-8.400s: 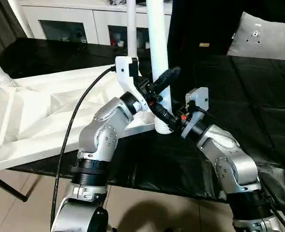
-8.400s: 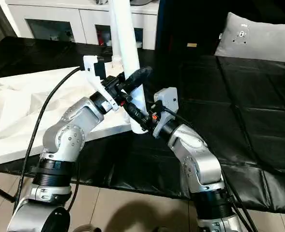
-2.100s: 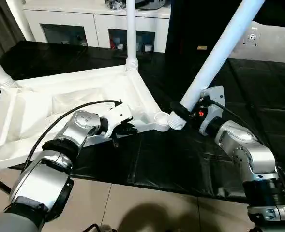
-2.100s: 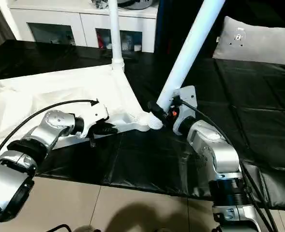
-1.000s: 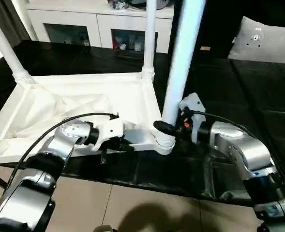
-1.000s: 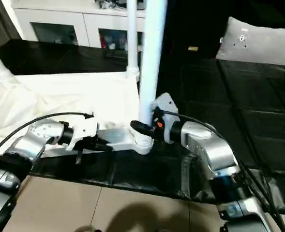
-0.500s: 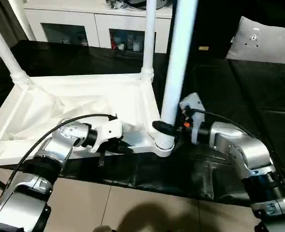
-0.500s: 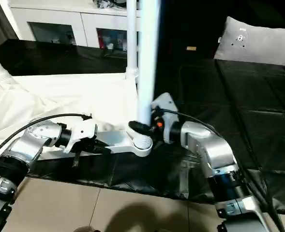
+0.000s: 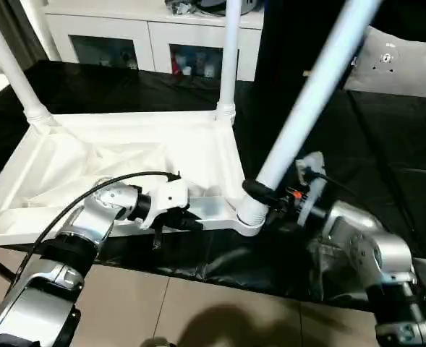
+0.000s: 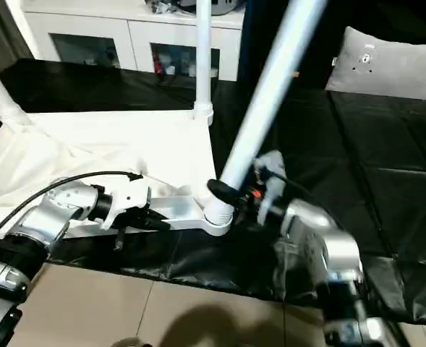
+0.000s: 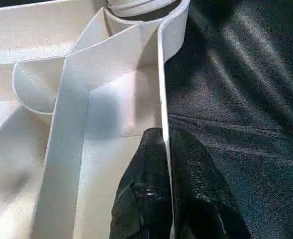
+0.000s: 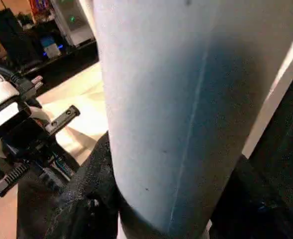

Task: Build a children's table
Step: Insert table leg to table base

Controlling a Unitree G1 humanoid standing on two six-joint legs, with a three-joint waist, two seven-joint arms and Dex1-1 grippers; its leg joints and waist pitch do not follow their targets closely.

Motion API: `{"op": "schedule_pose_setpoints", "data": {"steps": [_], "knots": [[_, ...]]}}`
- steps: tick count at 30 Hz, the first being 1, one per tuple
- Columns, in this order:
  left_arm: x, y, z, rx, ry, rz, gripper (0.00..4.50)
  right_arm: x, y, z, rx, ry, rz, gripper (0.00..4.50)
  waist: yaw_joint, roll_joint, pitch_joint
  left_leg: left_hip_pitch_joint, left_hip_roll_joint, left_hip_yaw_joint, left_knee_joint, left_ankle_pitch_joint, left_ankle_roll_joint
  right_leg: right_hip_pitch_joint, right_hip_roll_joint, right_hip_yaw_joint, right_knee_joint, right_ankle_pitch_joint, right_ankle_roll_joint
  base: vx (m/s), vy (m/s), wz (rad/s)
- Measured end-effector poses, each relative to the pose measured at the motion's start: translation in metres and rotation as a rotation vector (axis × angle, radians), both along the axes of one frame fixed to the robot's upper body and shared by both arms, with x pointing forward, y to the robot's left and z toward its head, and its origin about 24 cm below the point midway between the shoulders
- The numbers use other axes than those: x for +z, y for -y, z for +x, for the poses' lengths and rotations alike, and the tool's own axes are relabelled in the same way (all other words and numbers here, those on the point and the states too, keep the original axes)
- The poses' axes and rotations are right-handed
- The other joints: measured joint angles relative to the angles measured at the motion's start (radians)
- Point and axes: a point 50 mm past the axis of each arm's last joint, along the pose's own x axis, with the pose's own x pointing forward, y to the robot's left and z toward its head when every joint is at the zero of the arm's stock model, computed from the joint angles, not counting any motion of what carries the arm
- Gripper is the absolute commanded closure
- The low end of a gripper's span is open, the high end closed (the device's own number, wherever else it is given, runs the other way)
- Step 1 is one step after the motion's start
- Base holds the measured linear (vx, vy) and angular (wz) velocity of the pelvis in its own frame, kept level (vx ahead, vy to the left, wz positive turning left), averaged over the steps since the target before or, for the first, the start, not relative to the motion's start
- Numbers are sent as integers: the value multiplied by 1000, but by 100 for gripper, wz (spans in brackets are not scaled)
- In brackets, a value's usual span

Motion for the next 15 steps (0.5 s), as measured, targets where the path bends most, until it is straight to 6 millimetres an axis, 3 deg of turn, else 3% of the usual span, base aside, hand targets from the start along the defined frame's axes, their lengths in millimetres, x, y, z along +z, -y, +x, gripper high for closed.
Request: {"op": "schedule_pose_setpoints", "data": {"steps": [5, 15], "knots": [[-2, 1, 1, 10, -1, -6, 450, -4, 2, -3, -18, 47, -16, 262, -1, 7, -4, 0, 0, 0, 0, 0, 0, 0, -1, -1, 0, -3, 5, 0, 0, 0], [-4, 2, 2, 22, -1, -6, 450, -5, -3, -5, 1, 149, -96, 262, -4, 9, -4, 1, 0, -1, 0, 0, 0, 2, -2, -1, 0, -4, 6, 0, 0, 0]]}}
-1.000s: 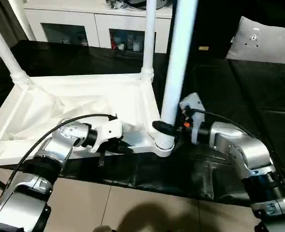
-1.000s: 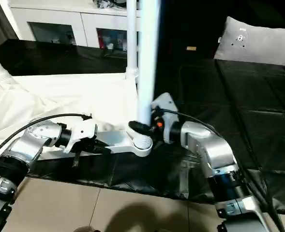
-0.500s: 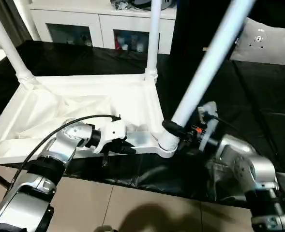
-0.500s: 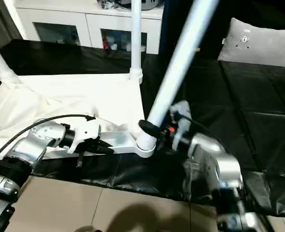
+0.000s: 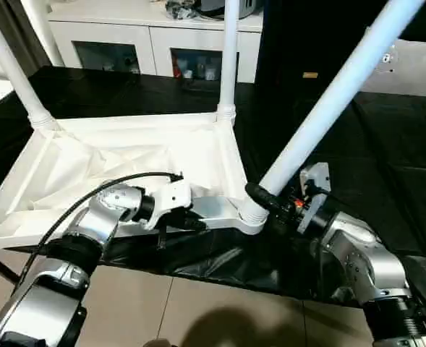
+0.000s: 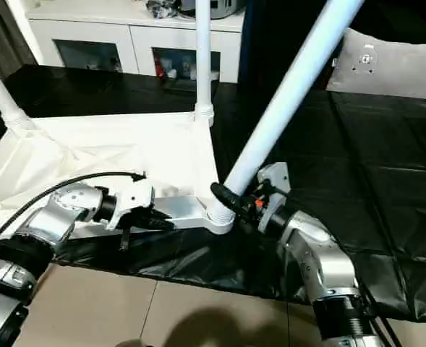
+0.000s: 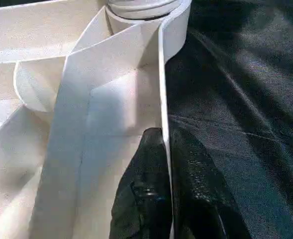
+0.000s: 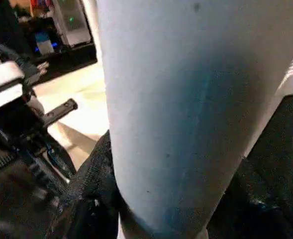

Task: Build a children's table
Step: Insert table leg to table base

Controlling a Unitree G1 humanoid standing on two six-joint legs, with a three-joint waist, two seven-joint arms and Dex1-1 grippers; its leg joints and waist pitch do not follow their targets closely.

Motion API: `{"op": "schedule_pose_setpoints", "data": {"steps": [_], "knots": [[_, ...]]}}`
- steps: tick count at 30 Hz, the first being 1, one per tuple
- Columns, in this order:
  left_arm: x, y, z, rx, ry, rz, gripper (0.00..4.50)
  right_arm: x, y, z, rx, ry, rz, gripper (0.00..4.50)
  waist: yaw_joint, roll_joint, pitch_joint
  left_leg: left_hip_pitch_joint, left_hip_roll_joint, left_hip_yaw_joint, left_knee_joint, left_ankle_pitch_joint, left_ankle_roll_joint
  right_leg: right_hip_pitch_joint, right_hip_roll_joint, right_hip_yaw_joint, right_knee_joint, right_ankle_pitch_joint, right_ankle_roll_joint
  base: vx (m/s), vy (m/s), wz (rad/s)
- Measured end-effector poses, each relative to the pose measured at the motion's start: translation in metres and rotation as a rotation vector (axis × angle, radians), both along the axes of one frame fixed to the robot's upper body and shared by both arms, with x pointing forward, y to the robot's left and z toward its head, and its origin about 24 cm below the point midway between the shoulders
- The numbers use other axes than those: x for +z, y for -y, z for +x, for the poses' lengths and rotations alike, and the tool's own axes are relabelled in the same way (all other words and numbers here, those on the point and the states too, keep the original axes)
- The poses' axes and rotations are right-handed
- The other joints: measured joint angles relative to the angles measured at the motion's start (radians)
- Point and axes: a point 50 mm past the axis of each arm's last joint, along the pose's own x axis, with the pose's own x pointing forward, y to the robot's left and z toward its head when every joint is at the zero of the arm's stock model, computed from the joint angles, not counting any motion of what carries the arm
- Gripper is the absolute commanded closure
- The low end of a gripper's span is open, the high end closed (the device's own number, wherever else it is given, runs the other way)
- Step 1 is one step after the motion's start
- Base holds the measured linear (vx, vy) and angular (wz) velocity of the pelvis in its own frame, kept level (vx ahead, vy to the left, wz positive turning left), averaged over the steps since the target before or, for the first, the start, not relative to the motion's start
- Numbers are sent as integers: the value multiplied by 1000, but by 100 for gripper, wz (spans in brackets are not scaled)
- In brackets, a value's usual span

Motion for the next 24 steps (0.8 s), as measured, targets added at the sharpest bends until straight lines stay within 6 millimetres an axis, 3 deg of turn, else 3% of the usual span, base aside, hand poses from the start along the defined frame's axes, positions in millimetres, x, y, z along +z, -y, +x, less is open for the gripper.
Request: {"op": "schedule_pose_setpoints", "data": {"steps": [16, 24], "knots": [[-1, -3, 0, 16, 2, 9, 450, 5, -10, 8, 116, 55, -146, 263, -11, -2, -1, 1, 0, -1, 0, 0, 0, 1, 0, 0, -1, 0, 1, 0, 0, 0], [-1, -4, 0, -1, -5, 13, 450, 6, -14, 10, 166, 59, -191, 263, -15, -8, -5, 1, 0, -1, -1, 0, 0, 1, 0, 0, -3, -1, 1, 0, 0, 0]]}}
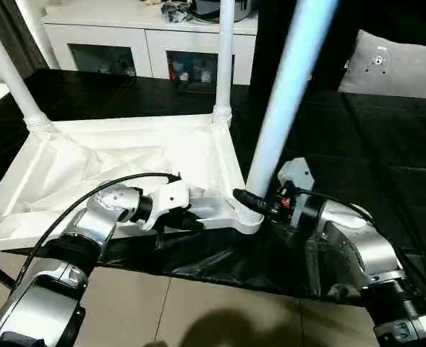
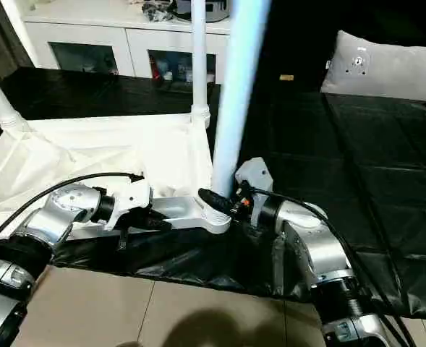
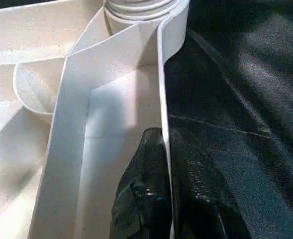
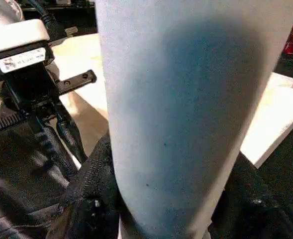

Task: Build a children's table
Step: Insert table leg to table base

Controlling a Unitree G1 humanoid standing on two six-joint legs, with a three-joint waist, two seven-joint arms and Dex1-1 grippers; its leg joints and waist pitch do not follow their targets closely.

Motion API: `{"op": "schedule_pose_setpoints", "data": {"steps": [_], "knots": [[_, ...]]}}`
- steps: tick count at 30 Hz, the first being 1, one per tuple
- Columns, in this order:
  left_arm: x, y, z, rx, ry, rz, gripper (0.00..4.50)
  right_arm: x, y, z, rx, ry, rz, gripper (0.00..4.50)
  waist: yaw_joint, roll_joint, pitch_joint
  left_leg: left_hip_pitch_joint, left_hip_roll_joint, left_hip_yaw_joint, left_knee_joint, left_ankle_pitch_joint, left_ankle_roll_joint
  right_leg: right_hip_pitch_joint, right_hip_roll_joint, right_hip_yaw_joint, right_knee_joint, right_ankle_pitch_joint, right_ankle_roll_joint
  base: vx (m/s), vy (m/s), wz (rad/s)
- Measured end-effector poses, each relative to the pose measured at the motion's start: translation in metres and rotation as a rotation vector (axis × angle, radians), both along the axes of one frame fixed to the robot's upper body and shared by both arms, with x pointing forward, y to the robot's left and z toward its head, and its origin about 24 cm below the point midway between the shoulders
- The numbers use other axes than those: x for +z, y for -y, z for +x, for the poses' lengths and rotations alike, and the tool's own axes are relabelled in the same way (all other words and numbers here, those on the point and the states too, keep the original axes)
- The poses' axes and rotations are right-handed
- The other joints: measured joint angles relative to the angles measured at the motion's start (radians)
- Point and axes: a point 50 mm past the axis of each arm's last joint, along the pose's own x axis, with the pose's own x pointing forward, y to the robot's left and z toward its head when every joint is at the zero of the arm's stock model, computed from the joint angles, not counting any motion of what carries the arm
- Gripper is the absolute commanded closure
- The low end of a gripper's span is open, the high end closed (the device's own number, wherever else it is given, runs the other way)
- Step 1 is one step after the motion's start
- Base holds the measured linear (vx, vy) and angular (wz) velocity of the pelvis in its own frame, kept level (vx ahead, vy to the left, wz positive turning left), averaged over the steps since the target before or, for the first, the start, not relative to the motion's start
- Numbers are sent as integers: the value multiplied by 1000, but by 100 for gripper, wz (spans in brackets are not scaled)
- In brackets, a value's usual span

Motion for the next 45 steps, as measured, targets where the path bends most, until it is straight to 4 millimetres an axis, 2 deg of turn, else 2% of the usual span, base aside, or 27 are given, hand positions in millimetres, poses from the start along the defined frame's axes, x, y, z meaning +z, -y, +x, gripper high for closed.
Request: {"op": "schedule_pose_setpoints", "data": {"steps": [7, 10, 18, 21, 27, 31, 32, 36, 39, 41, 45], "knots": [[1, -2, 1, -11, -13, 15, 450, 1, -3, 1, 40, -5, -30, 263, -10, -3, -1, 0, 0, 0, -3, 0, 0, 0, 0, 0, 0, 0, 0, 0, 0, 0], [3, 0, 6, -7, -17, 21, 450, 1, -2, 1, 33, -9, -36, 263, -10, -9, 2, 0, 0, 0, -4, 0, 0, -1, 0, -1, -1, -1, 1, 0, 0, 0], [7, -2, 12, 10, -3, 43, 450, 0, -6, 3, -32, -16, -14, 263, -17, -18, 7, -2, -1, 1, -14, 0, 0, 1, 0, -2, -20, 0, 1, 0, 0, 0], [9, -6, 13, 30, -7, 47, 450, 1, -13, 7, -72, -14, -7, 263, -23, -22, 10, -2, -1, 1, -14, 0, 0, 1, 0, -2, -23, 0, 1, 0, 0, 0], [9, -13, 10, 94, -30, 40, 450, 0, -26, 9, -163, -18, 29, 263, -42, -22, 12, -2, -3, 1, -17, 0, 0, 0, -1, -2, -32, -1, 1, 0, 0, 0], [9, -13, -2, 171, -34, 21, 450, 1, -34, 7, -219, -8, 55, 263, -51, -17, 15, -1, -4, 1, -17, 0, 0, -2, -1, -2, -32, 0, 1, 0, 0, 0], [9, -9, -9, 201, -35, 10, 450, 1, -35, 7, -234, -7, 62, 263, -55, -13, 16, -1, -3, 1, -17, 0, 0, -3, -1, -2, -32, 0, 0, 0, 0, 0], [9, 11, -28, 311, -47, -22, 450, 3, -33, 9, -294, 9, 65, 263, -61, -9, 15, 0, -3, 2, -18, 0, 0, -1, 0, -1, -29, 3, -5, 14, -2, 0], [9, 32, -36, 366, -51, -44, 450, 6, -29, 13, -345, 23, 62, 263, -55, -6, 15, 0, -2, 2, -23, 0, 0, -2, 2, -2, -29, 8, -7, 36, -9, 2], [10, 38, -36, 384, -44, -40, 450, 6, -28, 15, -364, 28, 60, 263, -45, -2, 13, -1, 3, 2, -25, 0, -1, -2, 9, -2, -29, 11, -12, 0, 0, 0], [10, 43, -36, 404, -21, -17, 450, 6, -27, 15, -377, 30, 49, 263, -37, 11, 5, 0, 4, 1, -31, 0, -1, -3, 14, -2, -29, 9, -10, 0, 0, 0]]}}
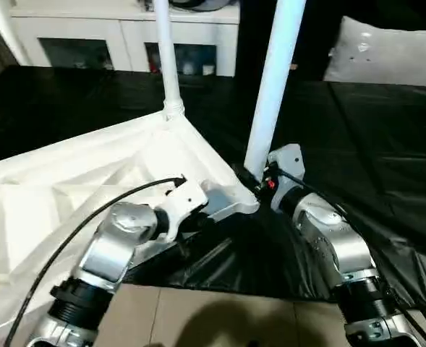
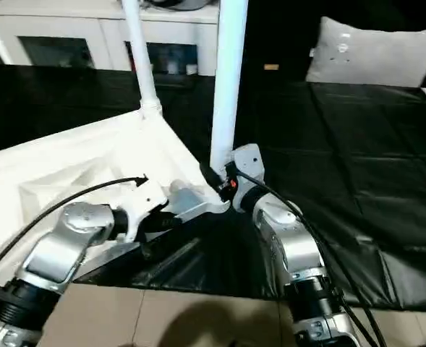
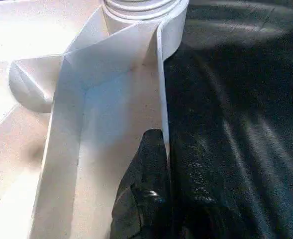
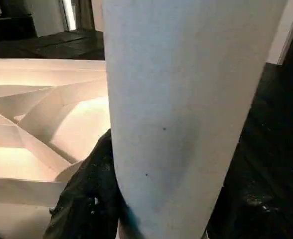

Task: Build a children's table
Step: Insert table leg to table base, then rotate leg to tighten

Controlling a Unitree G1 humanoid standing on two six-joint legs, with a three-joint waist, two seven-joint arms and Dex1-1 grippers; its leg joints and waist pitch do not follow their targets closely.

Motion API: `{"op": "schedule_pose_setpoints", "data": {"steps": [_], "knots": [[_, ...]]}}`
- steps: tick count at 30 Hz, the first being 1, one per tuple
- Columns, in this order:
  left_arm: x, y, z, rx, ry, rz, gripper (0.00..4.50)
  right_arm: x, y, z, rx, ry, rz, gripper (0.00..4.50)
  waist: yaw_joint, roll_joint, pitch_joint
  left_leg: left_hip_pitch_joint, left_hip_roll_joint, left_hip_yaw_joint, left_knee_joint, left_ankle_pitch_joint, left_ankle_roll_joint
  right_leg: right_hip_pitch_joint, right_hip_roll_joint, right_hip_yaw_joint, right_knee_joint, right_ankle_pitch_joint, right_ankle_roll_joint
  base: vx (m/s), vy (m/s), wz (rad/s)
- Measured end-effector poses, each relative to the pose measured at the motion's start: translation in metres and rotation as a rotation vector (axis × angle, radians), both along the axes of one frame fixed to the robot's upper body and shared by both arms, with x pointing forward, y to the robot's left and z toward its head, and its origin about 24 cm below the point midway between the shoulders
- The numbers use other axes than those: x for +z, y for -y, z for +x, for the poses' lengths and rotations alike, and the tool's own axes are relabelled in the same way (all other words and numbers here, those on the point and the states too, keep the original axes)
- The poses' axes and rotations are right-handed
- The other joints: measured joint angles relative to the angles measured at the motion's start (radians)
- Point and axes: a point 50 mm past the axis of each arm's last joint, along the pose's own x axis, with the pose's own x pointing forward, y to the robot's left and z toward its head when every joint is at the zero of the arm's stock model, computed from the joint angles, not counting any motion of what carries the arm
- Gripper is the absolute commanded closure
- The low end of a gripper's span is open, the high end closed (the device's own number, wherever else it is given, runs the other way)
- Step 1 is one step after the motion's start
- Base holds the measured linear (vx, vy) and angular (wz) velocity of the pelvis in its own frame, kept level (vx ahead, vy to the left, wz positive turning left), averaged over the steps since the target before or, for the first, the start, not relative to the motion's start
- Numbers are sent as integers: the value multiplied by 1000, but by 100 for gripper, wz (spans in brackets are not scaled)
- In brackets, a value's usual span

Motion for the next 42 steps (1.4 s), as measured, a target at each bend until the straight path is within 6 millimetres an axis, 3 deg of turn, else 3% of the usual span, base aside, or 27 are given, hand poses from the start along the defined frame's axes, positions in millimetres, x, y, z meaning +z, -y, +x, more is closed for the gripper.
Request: {"op": "schedule_pose_setpoints", "data": {"steps": [7, 8, 10, 11, 19, 20, 25, 32, 39, 42], "knots": [[3, -1, -1, 11, 18, 52, 450, 0, -2, 2, 15, -16, -1, 263, -5, 3, -1, 0, -1, -1, 2, 0, 0, 1, -1, 2, -1, -2, 3, 0, 0, 0], [3, -2, -1, 8, 23, 61, 450, 0, -3, 4, 23, -19, 2, 228, -6, 3, -2, 0, -1, -1, 2, 0, 0, 1, -1, 2, -1, -2, 3, 0, 0, 0], [3, -3, -1, 7, 33, 69, 450, 1, -5, 6, 35, -25, 2, 228, -8, 3, -2, 1, -1, -1, 2, 0, 0, 1, -1, 1, 0, 1, 0, 0, 0, 0], [3, -3, -1, 8, 38, 71, 450, -1, -5, 7, 37, -33, 5, 190, -8, 3, -2, 1, -1, -1, 2, 0, 0, 1, -1, 1, 0, 1, 0, 0, 0, 0], [1, -5, 7, -22, 75, 68, 450, -19, 3, 7, 45, -88, -21, 136, 3, 7, 0, -1, -1, -1, 5, 0, 0, 0, -1, 1, 0, 3, -2, 0, 0, 0], [0, -5, 8, -20, 72, 48, 450, -21, 7, 5, 50, -92, -30, 108, 4, 7, 0, -1, -1, 0, 7, 0, 0, 0, -1, 1, 0, 3, -2, 0, 0, 0], [-2, -8, 16, -26, 92, -1, 450, -34, 24, -7, 70, -116, -53, 75, 8, 10, 2, -3, -1, 0, 9, 0, 0, -2, -2, 1, 0, 3, -2, 0, 0, 0], [-3, -16, 25, -85, 128, 9, 450, -34, 43, -16, 172, -74, -105, 9, 14, 17, 5, -7, -1, 0, 9, 0, 0, -3, -1, 0, 1, 3, -2, 0, 0, 0], [-3, -26, 28, -163, 118, 4, 450, -24, 63, -20, 243, -61, -114, 2, 20, 17, 5, -7, 0, 0, 11, 0, 0, -3, -1, 1, 2, 4, -2, 0, 0, 0], [-3, -34, 25, -247, 95, -4, 450, -14, 83, -19, 284, -59, -168, 2, 26, 17, 5, -7, 0, 0, 12, 0, 1, -3, -1, 0, 2, 4, -2, 0, 0, 0]]}}
